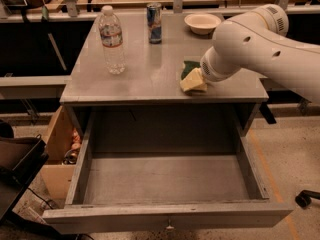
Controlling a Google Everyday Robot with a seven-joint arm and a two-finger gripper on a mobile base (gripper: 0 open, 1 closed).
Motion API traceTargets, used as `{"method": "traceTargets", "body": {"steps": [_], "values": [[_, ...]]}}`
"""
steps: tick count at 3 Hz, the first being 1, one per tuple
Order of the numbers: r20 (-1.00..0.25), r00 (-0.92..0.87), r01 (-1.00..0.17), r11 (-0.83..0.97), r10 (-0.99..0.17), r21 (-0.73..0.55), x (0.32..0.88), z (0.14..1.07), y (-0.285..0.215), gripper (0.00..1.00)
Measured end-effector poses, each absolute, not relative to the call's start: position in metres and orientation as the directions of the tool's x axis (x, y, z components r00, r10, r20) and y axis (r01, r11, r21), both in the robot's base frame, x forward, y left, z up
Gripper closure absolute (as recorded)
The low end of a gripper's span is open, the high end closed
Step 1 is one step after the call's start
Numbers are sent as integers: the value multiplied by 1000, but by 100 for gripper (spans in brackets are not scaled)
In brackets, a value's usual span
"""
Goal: Place sponge into top drawer
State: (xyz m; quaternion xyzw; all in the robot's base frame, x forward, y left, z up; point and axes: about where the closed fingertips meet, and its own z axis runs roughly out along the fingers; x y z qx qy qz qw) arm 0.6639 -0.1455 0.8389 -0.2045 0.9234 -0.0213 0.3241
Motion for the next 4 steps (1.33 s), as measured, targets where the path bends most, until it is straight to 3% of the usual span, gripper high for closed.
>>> {"method": "traceTargets", "body": {"steps": [2, 4], "values": [[-645, -595, -451, 864, -479, -226, 619, 891, -162, 100], [-642, -548, -549, 810, -536, -208, 521, 884, -188, 100]]}}
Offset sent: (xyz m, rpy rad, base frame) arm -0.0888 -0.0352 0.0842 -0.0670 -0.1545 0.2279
